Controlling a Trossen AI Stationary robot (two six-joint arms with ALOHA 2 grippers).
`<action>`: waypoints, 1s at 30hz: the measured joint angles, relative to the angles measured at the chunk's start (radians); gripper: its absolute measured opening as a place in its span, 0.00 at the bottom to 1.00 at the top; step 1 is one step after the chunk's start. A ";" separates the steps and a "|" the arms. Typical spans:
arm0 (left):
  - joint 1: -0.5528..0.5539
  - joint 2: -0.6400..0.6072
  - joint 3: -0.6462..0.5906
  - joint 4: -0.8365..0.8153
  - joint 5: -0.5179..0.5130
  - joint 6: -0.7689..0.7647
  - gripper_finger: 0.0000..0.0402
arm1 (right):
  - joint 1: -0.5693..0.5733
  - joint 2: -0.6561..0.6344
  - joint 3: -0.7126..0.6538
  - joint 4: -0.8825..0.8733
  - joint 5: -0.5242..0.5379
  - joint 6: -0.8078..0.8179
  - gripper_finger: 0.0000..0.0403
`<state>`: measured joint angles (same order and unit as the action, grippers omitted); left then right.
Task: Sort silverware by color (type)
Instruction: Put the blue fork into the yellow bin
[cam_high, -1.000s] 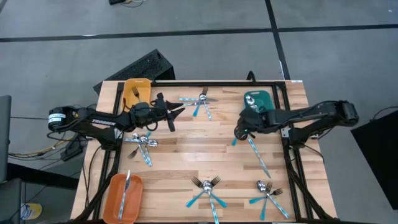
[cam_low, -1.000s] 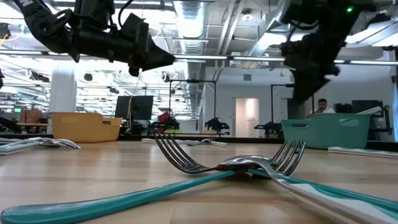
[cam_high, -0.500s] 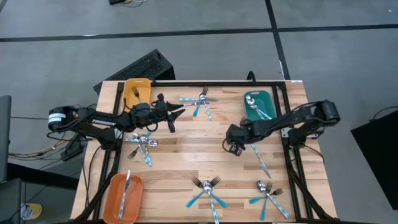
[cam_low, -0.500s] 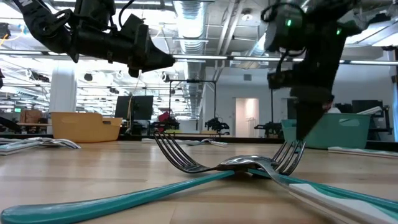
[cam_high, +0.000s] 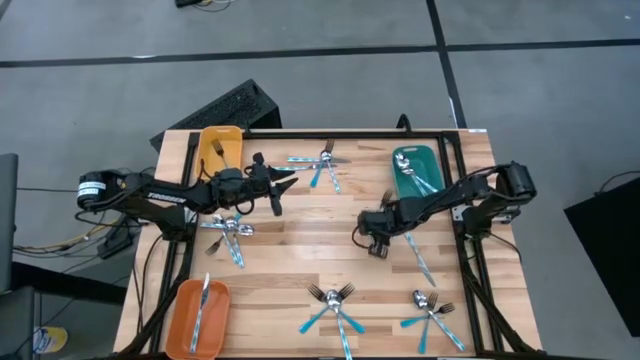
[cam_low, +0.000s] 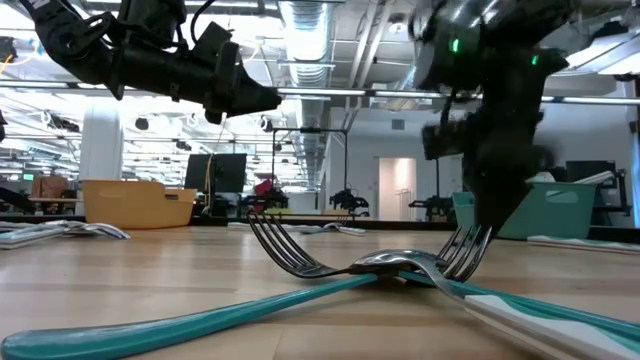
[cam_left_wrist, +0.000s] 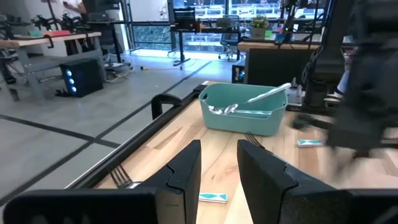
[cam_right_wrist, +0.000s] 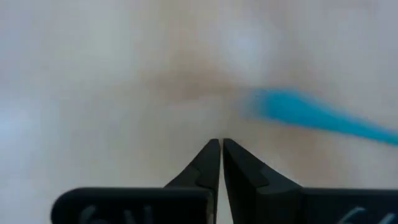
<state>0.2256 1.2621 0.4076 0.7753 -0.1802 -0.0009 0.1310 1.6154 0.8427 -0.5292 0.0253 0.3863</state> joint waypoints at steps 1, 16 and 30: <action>0.000 0.000 0.000 0.000 0.000 0.000 0.23 | 0.007 -0.020 0.007 -0.026 -0.016 -0.010 0.10; 0.000 0.000 0.000 -0.007 -0.117 -0.168 0.23 | -0.243 -0.250 0.024 -0.137 0.152 -0.260 0.22; 0.034 0.000 0.000 -0.015 -0.333 -0.183 0.23 | -0.283 0.001 0.025 -0.127 0.200 -0.607 0.40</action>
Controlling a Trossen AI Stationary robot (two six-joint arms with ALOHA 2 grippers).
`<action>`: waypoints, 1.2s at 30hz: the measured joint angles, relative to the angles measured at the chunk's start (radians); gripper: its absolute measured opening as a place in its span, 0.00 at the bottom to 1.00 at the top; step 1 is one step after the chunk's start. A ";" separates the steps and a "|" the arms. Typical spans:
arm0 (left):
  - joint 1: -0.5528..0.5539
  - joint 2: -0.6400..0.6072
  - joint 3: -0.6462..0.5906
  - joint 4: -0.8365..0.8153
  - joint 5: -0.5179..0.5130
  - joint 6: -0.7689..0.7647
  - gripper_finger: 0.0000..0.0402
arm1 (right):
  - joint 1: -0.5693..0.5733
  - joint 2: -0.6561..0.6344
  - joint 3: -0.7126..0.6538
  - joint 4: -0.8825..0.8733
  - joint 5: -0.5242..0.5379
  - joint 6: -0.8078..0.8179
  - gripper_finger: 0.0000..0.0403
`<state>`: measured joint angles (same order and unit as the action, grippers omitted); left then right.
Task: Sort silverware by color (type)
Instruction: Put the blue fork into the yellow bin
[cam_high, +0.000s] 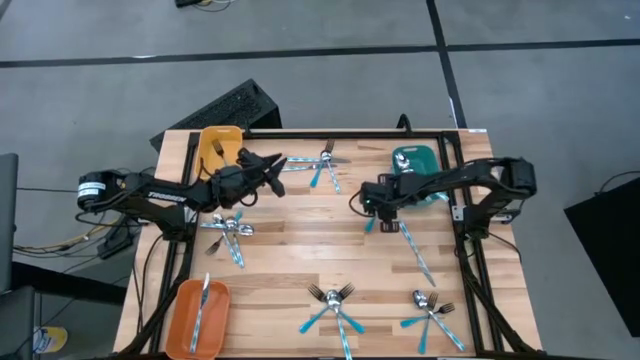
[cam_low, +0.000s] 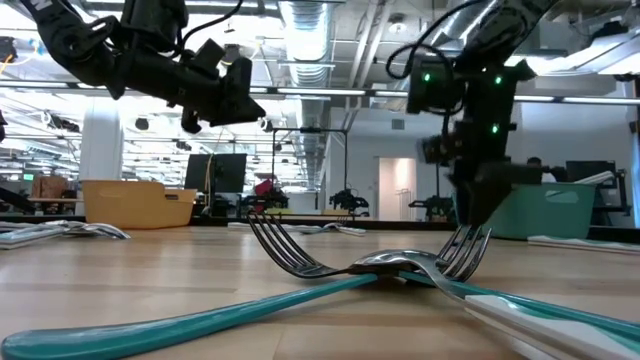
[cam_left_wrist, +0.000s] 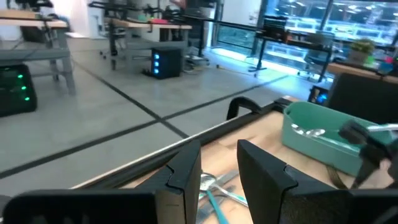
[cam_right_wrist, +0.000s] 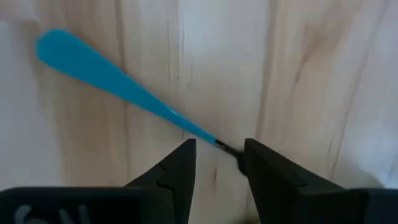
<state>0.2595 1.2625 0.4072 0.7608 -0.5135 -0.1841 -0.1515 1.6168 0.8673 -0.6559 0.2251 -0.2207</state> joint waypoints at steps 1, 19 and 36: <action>0.001 0.000 0.000 -0.001 0.000 -0.006 0.23 | 0.005 0.019 0.000 0.007 0.008 -0.023 0.40; 0.001 0.000 -0.001 -0.090 0.009 -0.038 0.23 | -0.024 0.105 0.002 0.087 -0.173 -0.095 0.07; -0.022 0.000 0.000 -0.071 0.107 -0.083 0.25 | -0.012 -0.161 0.030 0.452 -0.066 0.440 0.02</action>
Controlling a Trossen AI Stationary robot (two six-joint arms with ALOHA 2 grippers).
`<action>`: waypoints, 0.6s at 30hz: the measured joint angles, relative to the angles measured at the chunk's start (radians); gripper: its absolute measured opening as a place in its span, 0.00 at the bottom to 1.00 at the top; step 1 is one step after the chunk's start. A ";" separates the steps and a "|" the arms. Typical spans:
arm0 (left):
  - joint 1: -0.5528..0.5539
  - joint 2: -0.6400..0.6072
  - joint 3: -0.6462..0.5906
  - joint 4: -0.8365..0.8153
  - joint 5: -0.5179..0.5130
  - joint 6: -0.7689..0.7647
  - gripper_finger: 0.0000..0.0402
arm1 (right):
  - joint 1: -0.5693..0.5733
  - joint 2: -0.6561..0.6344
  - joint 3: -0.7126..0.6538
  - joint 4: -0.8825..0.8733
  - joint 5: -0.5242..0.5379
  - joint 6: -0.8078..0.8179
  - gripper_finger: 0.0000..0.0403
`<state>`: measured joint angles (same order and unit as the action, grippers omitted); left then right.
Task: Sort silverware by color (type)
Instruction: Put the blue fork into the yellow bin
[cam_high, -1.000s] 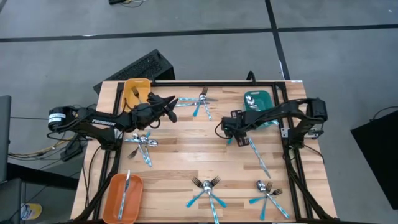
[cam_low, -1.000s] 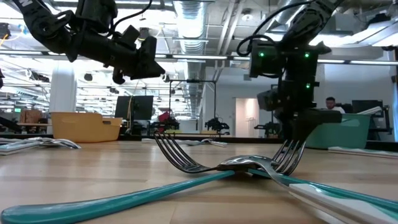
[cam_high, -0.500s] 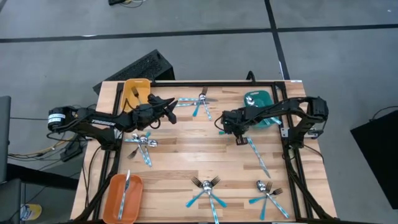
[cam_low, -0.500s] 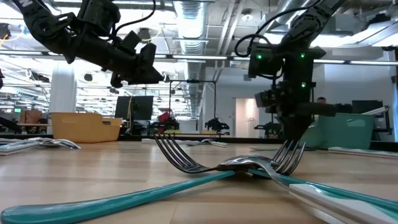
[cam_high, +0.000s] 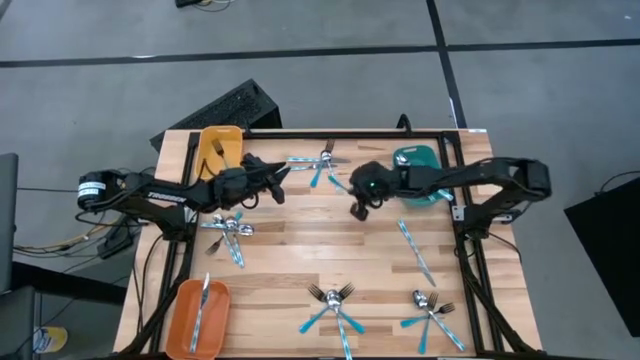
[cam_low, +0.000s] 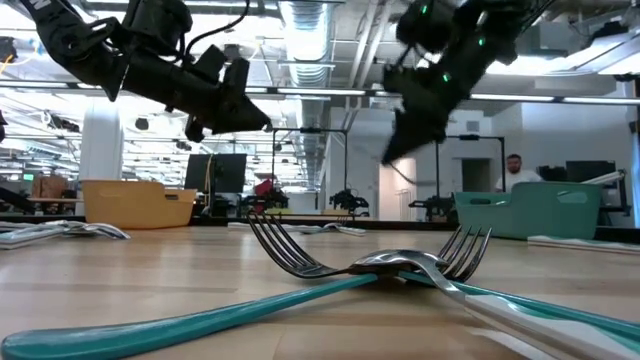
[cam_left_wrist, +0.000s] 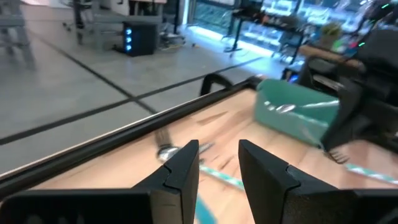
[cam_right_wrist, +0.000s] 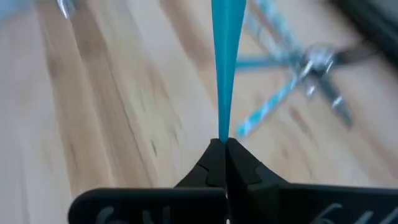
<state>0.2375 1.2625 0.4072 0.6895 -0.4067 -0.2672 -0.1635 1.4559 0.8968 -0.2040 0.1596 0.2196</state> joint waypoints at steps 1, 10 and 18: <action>-0.008 0.000 0.000 0.013 0.000 0.000 0.26 | 0.010 -0.015 0.000 0.029 0.031 0.008 0.02; -0.100 0.064 0.007 0.252 -0.001 0.026 0.34 | 0.150 0.008 0.003 0.241 0.541 -0.098 0.02; -0.140 0.263 0.158 0.367 0.048 0.066 0.41 | 0.225 0.123 0.002 0.530 0.703 -0.359 0.02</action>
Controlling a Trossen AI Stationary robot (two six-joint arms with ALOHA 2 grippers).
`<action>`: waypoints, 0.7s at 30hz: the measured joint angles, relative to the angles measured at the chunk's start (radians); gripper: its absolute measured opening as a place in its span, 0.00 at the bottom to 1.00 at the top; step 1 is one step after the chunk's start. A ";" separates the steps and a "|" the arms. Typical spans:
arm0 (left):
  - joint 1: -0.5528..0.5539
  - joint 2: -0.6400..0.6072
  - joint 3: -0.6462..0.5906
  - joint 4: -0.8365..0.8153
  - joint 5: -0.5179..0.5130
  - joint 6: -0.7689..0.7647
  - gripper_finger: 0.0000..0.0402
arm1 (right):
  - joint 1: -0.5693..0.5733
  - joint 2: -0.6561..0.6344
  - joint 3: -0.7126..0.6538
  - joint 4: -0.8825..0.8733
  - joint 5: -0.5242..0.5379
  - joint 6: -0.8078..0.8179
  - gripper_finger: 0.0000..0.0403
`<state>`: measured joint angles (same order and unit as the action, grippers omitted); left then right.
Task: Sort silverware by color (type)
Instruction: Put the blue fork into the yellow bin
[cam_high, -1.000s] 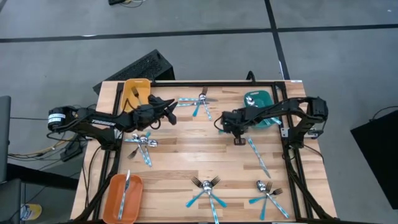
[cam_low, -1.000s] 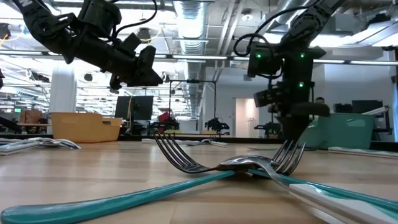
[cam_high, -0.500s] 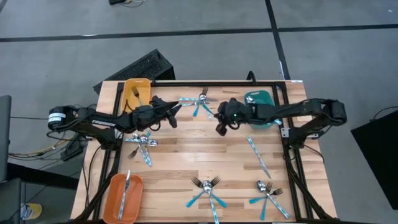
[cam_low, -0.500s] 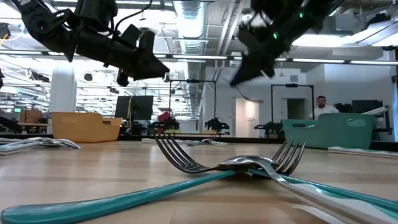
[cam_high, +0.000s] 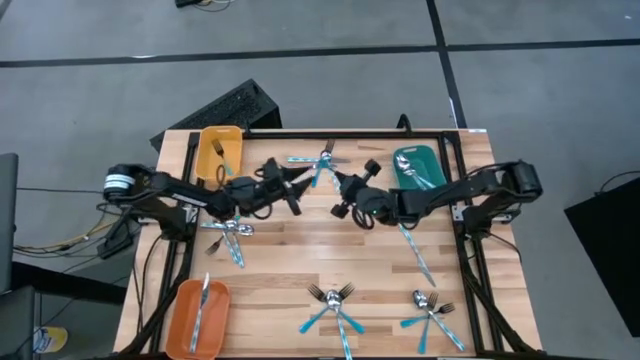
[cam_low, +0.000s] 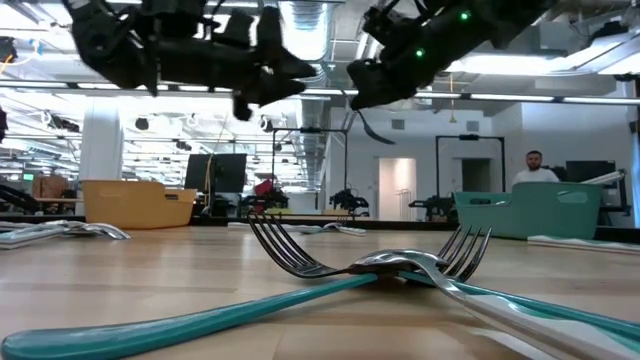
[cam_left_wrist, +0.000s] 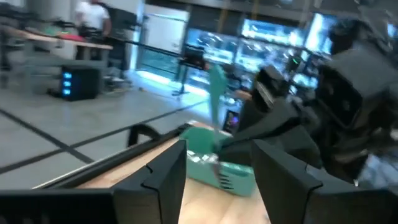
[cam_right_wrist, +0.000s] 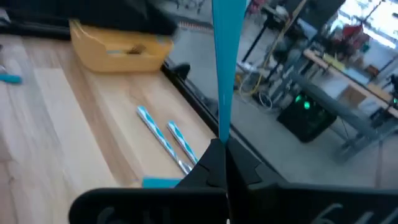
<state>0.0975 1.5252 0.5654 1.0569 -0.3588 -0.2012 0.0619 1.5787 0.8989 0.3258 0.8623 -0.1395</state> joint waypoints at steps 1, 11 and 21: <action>-0.002 0.024 0.028 -0.001 0.017 0.013 0.41 | 0.003 0.012 0.001 0.021 0.000 -0.007 0.02; 0.002 0.079 0.154 -0.038 0.003 0.087 0.32 | 0.019 0.011 0.000 0.000 0.027 -0.011 0.02; 0.047 0.078 0.158 -0.076 0.063 0.120 0.02 | 0.032 0.011 0.000 -0.003 0.030 -0.024 0.03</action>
<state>0.1444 1.6033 0.7235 0.9811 -0.2958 -0.0816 0.0940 1.5894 0.8993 0.3224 0.8924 -0.1640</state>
